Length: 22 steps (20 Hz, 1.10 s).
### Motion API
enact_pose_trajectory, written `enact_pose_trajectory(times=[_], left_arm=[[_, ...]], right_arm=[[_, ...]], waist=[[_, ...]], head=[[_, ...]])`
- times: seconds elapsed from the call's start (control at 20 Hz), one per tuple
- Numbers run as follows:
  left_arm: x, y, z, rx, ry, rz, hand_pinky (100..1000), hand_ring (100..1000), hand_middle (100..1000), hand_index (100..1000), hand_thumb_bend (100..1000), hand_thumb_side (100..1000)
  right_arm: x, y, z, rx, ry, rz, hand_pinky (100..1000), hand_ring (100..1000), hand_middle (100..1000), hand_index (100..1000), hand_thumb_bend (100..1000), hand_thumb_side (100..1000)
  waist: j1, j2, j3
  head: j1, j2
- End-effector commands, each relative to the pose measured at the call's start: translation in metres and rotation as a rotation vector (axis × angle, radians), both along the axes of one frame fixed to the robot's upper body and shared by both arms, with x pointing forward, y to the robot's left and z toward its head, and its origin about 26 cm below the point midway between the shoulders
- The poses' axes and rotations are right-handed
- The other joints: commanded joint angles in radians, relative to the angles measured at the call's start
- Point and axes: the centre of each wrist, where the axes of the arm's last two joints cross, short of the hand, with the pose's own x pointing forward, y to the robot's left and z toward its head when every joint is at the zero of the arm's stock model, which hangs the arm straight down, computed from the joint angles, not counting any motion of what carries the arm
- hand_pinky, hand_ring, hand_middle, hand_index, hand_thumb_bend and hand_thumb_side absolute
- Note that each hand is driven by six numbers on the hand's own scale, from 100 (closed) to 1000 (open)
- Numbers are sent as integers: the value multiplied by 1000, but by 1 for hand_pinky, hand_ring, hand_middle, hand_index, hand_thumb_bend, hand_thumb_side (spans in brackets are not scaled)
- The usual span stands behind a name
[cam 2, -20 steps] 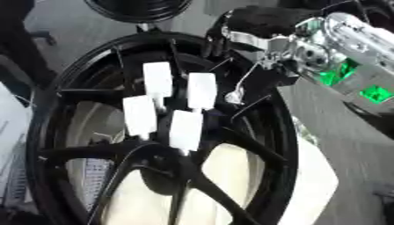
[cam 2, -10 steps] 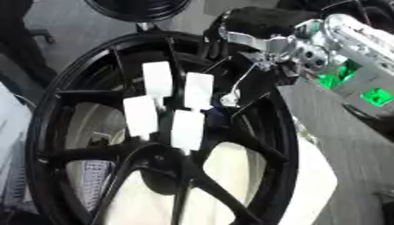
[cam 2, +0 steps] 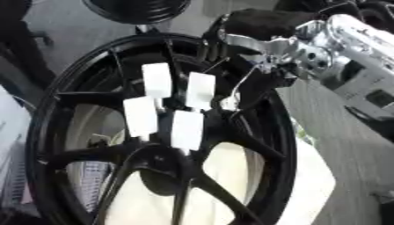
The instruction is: Pull the pin out of the wheel hub.
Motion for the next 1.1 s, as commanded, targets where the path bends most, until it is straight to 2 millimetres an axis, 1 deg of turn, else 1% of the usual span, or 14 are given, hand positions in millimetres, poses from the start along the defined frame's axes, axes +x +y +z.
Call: enact_pose_trajectory(times=[0.05,0.2,0.65,1.1], left_arm=[[-2,2,7,7,-19,2,772,627,621,804,100,720],[-2,2,7,4,-18,1,772,627,621,804,100,721],[-2,2,8,0,-16,0,772,627,621,803,100,722],[-2,2,8,-5,-14,3,773,627,620,803,100,725]], right_arm=[[-4,-4,11,1,-21,-16,803,724,655,765,500,241],[-3,-4,12,12,-20,-30,799,723,654,765,516,261],[-2,3,11,46,-8,-60,789,719,652,764,534,278],[1,7,5,72,34,-76,780,714,651,762,517,283]], waist=[[7,-23,-4],[6,-24,-4],[-1,-25,-3],[-7,-23,2]], head=[[2,-4],[1,-6],[-4,-6],[-5,-9]])
